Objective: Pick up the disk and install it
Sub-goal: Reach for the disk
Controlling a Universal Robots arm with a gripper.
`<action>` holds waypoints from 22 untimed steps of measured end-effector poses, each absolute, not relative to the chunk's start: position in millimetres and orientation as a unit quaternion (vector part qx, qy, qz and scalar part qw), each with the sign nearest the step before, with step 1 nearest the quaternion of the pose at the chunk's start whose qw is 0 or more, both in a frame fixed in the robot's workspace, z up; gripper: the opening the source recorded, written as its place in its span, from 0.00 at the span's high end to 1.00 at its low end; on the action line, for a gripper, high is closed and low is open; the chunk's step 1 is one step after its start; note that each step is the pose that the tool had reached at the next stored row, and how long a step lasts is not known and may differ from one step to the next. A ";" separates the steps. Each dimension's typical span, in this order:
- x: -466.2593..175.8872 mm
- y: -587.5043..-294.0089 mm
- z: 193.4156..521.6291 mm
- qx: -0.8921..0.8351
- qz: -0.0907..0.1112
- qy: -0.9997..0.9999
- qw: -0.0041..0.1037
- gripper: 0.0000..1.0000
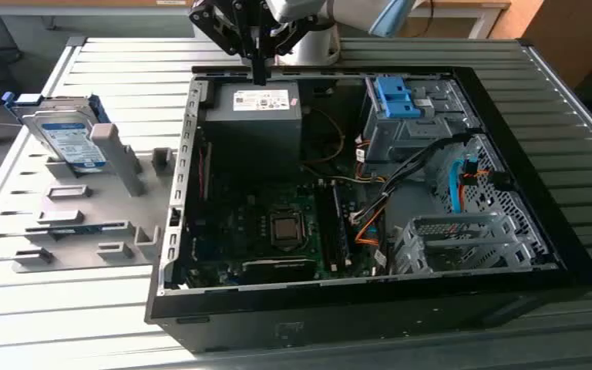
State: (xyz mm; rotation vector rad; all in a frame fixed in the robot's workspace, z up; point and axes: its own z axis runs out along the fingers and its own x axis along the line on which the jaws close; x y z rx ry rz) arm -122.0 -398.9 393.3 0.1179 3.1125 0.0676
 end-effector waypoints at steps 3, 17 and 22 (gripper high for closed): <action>-122.0 -398.9 393.3 0.038 0.022 0.999 0.013 0.89; -130.4 -398.9 392.9 0.038 0.022 0.999 0.013 0.89; -132.3 -398.9 392.6 0.038 0.022 0.999 0.013 0.89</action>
